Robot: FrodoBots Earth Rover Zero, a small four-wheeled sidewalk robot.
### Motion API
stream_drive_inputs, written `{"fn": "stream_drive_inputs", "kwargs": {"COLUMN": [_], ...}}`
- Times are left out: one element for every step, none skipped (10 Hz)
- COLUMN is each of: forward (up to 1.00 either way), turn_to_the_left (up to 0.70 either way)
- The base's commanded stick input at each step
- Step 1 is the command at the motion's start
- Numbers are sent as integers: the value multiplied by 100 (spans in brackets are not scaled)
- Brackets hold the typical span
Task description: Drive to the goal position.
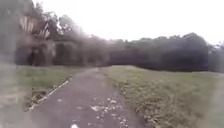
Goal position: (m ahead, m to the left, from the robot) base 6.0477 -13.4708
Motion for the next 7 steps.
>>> {"fn": "stream_drive_inputs", "kwargs": {"forward": [100, 100, 100, 100, 100, 100, 100], "turn_to_the_left": [2, 0, 0, 0, 0, 0, 0]}}
